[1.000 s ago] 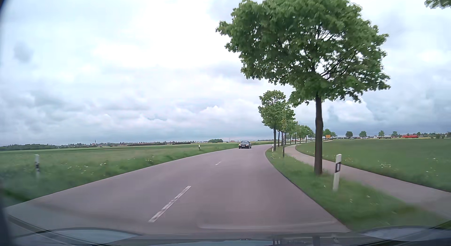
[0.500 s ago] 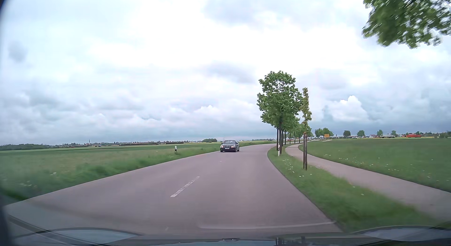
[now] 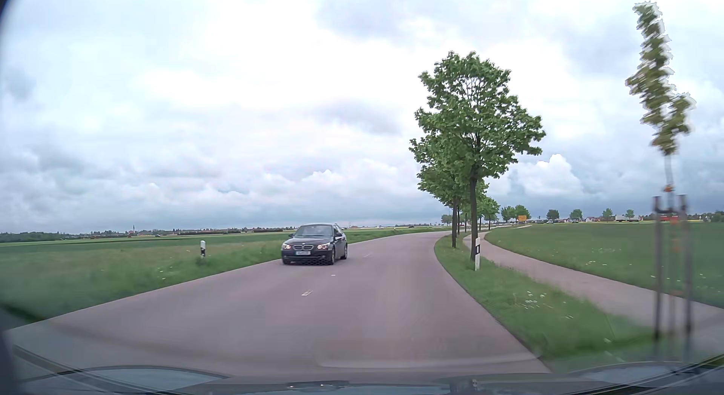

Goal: Follow the waypoints while adhering to traffic rules and regulations

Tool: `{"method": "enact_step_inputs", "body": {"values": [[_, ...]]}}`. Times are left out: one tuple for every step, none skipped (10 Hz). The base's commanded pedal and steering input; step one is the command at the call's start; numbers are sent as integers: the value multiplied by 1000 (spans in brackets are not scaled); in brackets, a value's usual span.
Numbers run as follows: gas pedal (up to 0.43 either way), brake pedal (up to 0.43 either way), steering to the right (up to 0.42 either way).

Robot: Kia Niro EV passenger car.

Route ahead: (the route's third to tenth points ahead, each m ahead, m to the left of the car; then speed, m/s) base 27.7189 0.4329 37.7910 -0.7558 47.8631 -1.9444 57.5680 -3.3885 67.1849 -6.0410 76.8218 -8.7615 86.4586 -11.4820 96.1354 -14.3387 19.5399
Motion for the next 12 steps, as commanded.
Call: {"method": "enact_step_inputs", "body": {"values": [[157, 12, 15], [138, 12, 16], [130, 12, 16], [118, 12, 16], [110, 12, 16], [110, 6, 16], [110, 12, 16], [110, 12, 16], [110, 12, 16], [110, 12, 16], [110, 12, 16], [110, 12, 17]]}}
